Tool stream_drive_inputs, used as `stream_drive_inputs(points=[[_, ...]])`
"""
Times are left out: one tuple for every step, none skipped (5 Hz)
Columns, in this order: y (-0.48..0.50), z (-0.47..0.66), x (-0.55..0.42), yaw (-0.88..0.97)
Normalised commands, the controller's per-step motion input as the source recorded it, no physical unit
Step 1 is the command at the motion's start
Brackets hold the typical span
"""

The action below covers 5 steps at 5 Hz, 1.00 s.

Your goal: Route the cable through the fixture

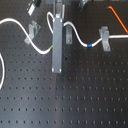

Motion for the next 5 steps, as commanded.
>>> stream_drive_inputs(points=[[0.000,0.01,0.000,0.00],[0.000,0.05,0.046,-0.09],[0.000,0.06,0.185,-0.16],[-0.029,0.02,0.110,-0.17],[-0.177,0.04,0.012,-0.18]])
